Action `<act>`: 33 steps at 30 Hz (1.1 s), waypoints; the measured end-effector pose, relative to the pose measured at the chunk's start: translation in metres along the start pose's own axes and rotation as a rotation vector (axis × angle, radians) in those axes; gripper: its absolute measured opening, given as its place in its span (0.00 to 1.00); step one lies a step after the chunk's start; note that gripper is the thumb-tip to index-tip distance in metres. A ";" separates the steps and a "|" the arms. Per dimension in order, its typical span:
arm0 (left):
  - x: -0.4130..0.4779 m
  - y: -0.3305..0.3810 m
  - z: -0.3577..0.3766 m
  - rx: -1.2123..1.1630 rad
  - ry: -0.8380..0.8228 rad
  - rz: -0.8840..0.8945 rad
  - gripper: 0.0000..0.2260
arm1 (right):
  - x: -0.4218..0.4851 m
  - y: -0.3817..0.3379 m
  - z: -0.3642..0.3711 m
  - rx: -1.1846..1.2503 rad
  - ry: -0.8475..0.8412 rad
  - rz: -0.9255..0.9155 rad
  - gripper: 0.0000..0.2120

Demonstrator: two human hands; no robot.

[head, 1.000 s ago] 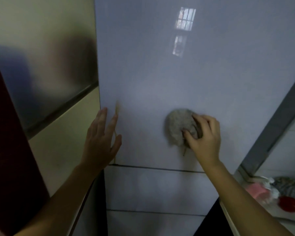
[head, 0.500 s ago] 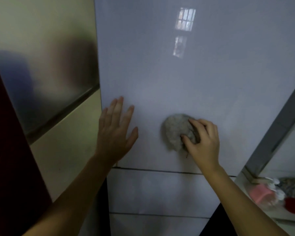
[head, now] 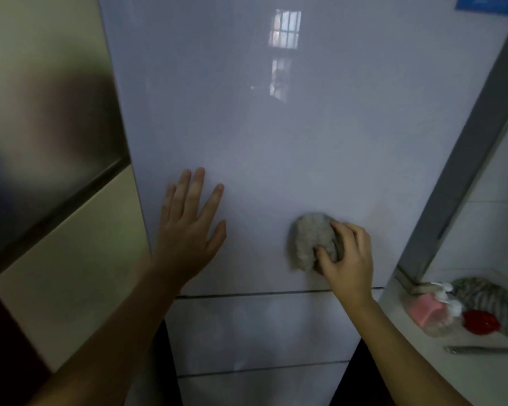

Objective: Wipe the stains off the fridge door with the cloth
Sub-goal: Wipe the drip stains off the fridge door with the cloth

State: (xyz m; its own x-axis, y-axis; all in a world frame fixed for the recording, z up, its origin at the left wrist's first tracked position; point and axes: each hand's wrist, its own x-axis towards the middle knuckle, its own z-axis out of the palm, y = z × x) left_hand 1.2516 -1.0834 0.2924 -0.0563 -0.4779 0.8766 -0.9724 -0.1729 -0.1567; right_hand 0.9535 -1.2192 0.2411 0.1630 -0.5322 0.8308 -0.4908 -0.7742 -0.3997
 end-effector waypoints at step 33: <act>0.000 0.008 -0.001 -0.008 -0.001 -0.035 0.28 | -0.080 -0.009 0.049 0.023 -0.208 0.108 0.23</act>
State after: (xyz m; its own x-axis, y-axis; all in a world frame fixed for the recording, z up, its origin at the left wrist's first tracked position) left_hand 1.2438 -1.0836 0.2914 -0.0224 -0.4727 0.8809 -0.9756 -0.1820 -0.1225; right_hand 0.9871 -1.1867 0.1596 0.2848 -0.6694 0.6861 -0.4959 -0.7154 -0.4922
